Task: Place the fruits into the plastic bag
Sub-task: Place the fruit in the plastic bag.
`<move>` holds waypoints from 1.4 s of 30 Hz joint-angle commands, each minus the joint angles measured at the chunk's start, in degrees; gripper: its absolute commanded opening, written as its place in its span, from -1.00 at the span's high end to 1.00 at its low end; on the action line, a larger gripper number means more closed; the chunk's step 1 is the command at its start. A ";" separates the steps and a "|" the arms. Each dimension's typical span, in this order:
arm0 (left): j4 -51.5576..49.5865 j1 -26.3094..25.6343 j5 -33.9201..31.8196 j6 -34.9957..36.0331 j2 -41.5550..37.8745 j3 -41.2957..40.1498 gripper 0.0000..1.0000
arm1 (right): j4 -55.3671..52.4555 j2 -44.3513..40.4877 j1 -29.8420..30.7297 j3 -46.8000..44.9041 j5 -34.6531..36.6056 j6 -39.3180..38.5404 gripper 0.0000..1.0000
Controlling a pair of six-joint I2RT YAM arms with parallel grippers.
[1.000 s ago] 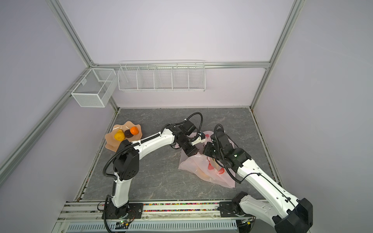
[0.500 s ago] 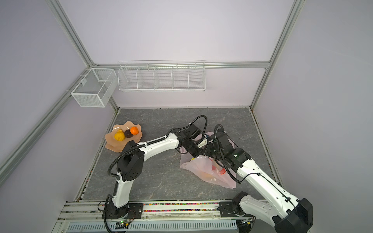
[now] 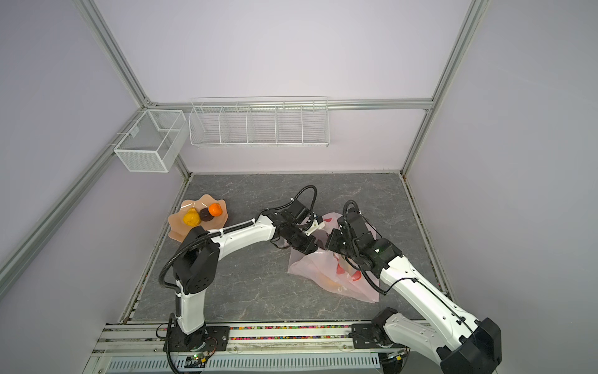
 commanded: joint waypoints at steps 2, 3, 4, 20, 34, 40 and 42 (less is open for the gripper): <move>2.79 2.49 -5.76 -4.32 -6.01 -3.23 -0.67 | 0.55 -0.40 0.04 -0.68 0.26 0.32 0.88; 2.80 2.76 -6.10 -4.33 -7.05 -3.68 -0.68 | 0.49 -0.29 0.03 -0.60 0.21 0.25 0.87; 2.74 2.90 -6.31 -4.33 -7.71 -3.73 -0.68 | 0.48 -0.19 0.03 -0.51 0.21 0.23 0.88; -2.79 9.92 -4.20 -2.68 -14.87 -3.19 -0.62 | 0.98 1.20 0.07 0.11 0.04 -0.48 0.87; -11.54 24.30 -25.37 -5.53 -20.96 -5.08 -0.67 | 0.98 1.22 0.01 0.20 0.21 -0.82 0.88; -15.72 31.88 -38.68 -7.39 -20.96 -4.27 -0.83 | 1.13 1.75 0.02 0.37 -0.11 -0.95 0.88; -15.98 35.01 -38.79 -8.20 -19.81 -3.67 -0.83 | 1.00 1.92 -0.04 0.37 -0.23 -1.07 0.88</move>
